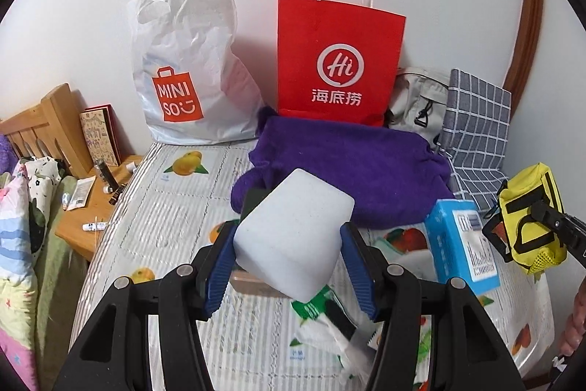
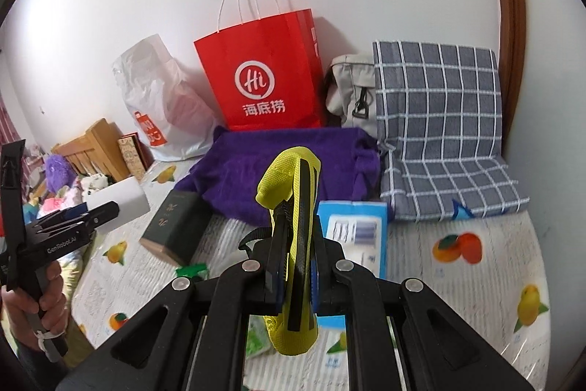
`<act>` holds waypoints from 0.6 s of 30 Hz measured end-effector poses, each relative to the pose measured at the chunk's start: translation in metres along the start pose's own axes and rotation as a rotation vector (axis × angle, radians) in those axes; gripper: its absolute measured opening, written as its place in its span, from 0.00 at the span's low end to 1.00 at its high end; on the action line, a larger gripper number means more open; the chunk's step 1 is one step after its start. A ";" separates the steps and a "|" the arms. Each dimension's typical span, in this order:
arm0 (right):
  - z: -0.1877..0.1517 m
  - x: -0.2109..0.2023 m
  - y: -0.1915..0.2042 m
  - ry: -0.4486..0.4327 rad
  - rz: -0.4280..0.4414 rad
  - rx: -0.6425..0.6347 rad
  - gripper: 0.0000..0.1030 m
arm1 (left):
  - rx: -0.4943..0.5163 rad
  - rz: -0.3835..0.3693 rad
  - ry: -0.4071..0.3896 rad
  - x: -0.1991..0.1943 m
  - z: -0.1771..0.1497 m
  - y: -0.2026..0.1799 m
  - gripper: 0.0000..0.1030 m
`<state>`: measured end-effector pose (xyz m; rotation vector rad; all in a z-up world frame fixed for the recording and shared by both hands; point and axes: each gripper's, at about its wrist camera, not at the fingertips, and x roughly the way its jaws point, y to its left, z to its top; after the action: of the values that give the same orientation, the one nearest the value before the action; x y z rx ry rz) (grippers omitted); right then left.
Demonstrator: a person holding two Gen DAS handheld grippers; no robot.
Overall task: Organize soft objects
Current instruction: 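Carry the foam block and yellow bag onto the purple towel with both tools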
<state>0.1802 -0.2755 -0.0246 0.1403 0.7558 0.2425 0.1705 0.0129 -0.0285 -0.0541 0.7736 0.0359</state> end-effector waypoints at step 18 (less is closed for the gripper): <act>0.062 0.084 0.004 0.018 -0.041 -0.043 0.10 | -0.007 0.048 0.031 0.070 0.048 0.005 0.53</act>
<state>0.2819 -0.2515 -0.0347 0.0822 0.7705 0.2215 0.2543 0.0215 -0.0434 -0.0432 0.8062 0.0835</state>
